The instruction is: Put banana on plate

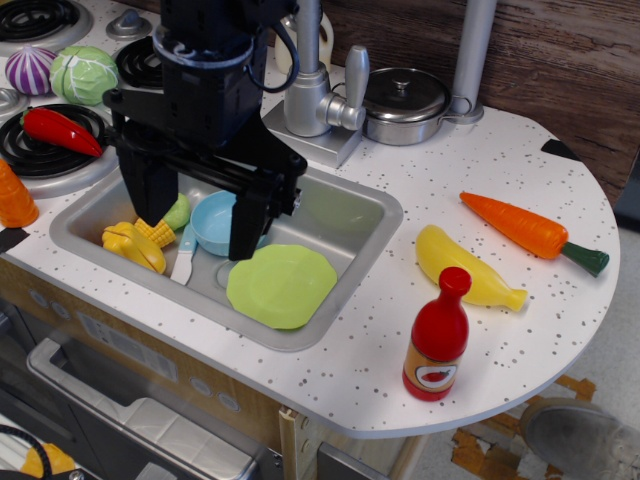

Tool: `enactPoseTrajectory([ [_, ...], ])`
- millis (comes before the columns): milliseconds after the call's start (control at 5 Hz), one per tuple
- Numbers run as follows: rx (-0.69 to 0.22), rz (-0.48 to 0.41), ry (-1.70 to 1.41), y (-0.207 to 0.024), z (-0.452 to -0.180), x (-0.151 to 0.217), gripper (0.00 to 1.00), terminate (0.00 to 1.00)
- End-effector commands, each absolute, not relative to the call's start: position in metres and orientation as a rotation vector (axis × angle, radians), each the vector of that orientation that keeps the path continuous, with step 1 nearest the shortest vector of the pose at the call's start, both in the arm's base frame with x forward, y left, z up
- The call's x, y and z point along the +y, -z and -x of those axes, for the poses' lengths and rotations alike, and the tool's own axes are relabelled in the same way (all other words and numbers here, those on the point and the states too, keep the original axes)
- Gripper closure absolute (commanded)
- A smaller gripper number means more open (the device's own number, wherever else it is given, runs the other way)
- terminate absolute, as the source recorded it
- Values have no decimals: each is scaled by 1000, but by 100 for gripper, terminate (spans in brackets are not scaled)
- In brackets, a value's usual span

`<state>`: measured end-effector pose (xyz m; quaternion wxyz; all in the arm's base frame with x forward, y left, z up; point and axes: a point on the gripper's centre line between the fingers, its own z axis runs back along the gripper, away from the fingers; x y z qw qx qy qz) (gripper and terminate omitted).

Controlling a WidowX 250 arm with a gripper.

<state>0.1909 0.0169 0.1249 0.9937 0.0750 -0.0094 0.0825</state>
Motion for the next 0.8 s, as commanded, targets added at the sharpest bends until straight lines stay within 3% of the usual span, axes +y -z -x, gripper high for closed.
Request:
enactPoseTrajectory([
  [0,-19,-150,-165,-125,-191,17,0,0],
  [600,-82,-117,-404,-128,-247,0,0,0],
])
